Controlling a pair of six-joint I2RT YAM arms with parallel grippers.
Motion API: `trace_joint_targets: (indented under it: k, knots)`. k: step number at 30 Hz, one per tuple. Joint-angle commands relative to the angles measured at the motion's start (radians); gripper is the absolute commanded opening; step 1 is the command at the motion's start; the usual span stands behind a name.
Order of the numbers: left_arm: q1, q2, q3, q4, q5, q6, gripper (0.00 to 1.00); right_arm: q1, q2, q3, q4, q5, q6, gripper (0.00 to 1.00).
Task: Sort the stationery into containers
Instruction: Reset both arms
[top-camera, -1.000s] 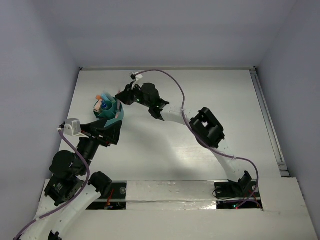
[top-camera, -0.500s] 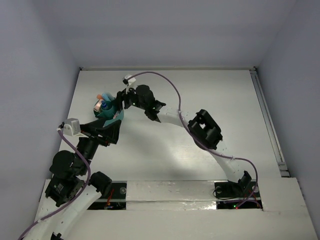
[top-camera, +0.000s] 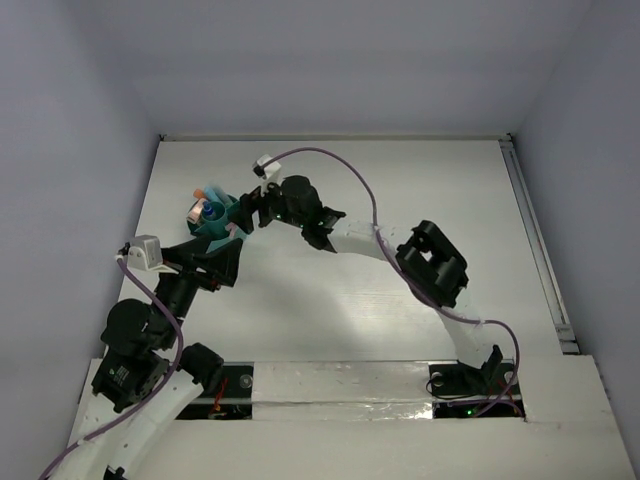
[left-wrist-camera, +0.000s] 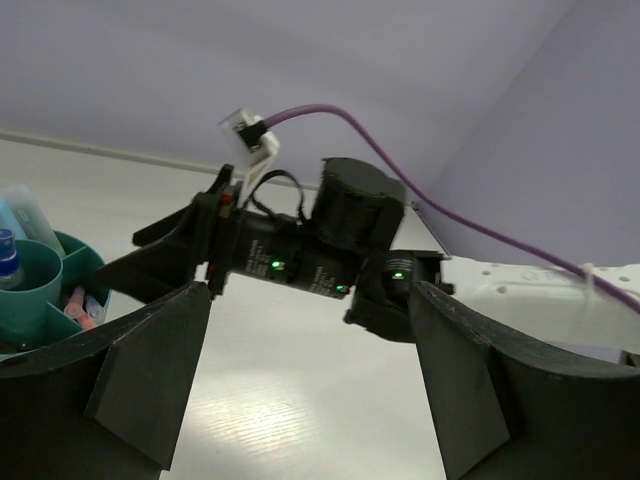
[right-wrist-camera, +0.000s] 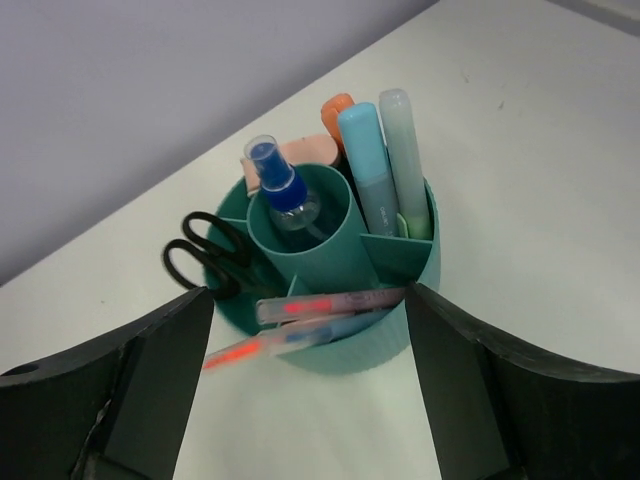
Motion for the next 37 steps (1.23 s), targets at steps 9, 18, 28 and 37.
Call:
trace_joint_targets:
  k: [9, 18, 28, 37]
  knots:
    - [0.013, 0.057, -0.01, 0.066, 0.007, -0.025, 0.79, -0.002, -0.531, -0.541, 0.295, 0.203, 0.012, 0.0]
    - [0.013, 0.129, 0.019, 0.127, 0.079, -0.059, 0.89, -0.002, -1.034, -0.893, 0.269, 0.618, 0.035, 0.17]
    - [0.013, 0.183, 0.185, 0.093, 0.052, 0.007, 0.91, -0.002, -1.574, -1.1, 0.088, 1.011, 0.046, 0.95]
    - [0.013, 0.183, 0.125, 0.161, 0.026, -0.034, 0.95, -0.002, -1.772, -1.137, -0.061, 1.011, 0.039, 0.96]
